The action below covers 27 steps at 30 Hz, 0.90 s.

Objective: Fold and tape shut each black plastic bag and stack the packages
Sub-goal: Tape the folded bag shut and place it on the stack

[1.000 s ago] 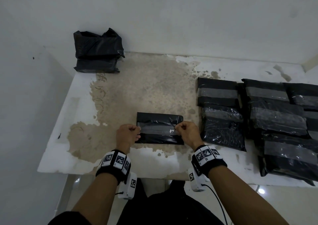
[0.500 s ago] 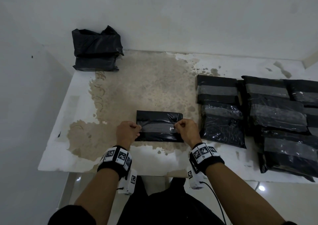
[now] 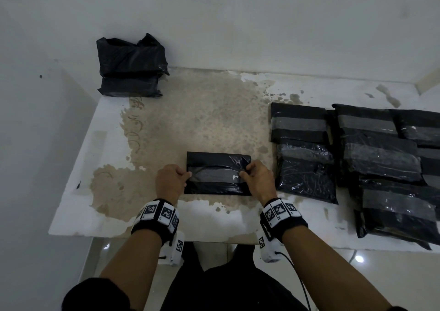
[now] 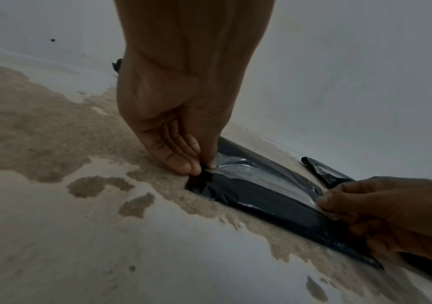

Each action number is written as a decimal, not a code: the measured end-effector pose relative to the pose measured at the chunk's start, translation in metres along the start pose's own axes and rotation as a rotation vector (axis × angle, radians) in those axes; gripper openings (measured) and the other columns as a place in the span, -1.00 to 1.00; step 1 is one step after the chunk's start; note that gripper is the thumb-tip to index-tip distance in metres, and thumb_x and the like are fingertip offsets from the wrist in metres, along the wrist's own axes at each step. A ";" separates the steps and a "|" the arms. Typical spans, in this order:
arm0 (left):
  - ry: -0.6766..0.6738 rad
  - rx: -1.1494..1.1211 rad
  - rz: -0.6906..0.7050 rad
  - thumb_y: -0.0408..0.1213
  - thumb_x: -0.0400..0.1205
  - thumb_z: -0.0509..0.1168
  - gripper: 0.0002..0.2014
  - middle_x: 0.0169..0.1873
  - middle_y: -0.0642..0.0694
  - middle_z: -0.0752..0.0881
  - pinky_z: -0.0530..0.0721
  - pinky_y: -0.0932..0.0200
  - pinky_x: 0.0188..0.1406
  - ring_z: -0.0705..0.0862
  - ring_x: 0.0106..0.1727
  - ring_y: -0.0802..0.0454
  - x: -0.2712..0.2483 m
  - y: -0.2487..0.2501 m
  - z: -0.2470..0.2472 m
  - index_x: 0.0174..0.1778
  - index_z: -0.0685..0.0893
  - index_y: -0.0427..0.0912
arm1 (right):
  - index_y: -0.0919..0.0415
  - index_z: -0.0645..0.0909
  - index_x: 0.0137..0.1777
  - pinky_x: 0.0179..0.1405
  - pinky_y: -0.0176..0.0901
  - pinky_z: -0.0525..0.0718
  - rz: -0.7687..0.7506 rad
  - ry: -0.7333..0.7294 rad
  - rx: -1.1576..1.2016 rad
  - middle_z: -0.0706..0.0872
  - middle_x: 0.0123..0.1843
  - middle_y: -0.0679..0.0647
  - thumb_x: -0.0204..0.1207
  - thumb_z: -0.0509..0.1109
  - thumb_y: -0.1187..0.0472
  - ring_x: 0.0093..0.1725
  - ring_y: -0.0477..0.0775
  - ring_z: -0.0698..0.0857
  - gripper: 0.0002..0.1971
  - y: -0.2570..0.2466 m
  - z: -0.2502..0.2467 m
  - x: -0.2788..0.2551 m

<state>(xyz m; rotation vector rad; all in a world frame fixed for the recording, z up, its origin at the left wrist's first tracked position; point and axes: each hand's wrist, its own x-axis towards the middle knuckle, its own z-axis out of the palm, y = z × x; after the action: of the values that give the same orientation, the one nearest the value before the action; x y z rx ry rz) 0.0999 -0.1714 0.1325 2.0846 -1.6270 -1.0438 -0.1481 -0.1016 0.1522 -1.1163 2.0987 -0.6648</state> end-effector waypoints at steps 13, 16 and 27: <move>0.097 0.320 0.746 -0.16 0.75 0.16 -0.65 0.33 -0.16 0.64 0.57 -0.05 0.29 0.60 0.33 -0.12 -0.055 0.005 0.026 0.39 0.63 -0.19 | 0.17 0.65 0.29 0.20 0.06 0.60 -0.674 0.117 -0.409 0.65 0.18 0.11 0.73 0.18 -0.01 0.17 0.12 0.58 -0.65 -0.003 0.016 -0.031; 0.009 0.491 0.811 -0.07 0.81 -0.02 -0.43 0.69 -0.27 0.30 0.21 -0.20 0.62 0.25 0.72 -0.27 -0.052 -0.014 0.052 0.69 0.32 -0.30 | 0.32 0.46 0.62 0.62 0.21 0.43 -0.810 -0.030 -0.613 0.48 0.64 0.26 0.81 -0.03 -0.05 0.66 0.28 0.41 -0.42 0.008 0.040 -0.040; -0.045 0.611 0.743 0.10 0.82 -0.13 -0.34 0.75 -0.40 -0.03 0.10 -0.28 0.72 -0.05 0.77 -0.34 -0.052 -0.024 0.059 0.78 0.09 -0.20 | 0.39 0.04 0.77 0.75 0.13 -0.01 -0.579 -0.073 -0.778 0.00 0.81 0.33 0.81 -0.11 -0.21 0.80 0.24 0.00 -0.24 0.042 0.043 -0.048</move>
<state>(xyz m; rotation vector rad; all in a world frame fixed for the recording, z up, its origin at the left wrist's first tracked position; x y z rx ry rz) 0.0712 -0.1043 0.0953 1.4625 -2.6739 -0.3617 -0.1172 -0.0452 0.1101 -2.1801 2.0048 -0.0057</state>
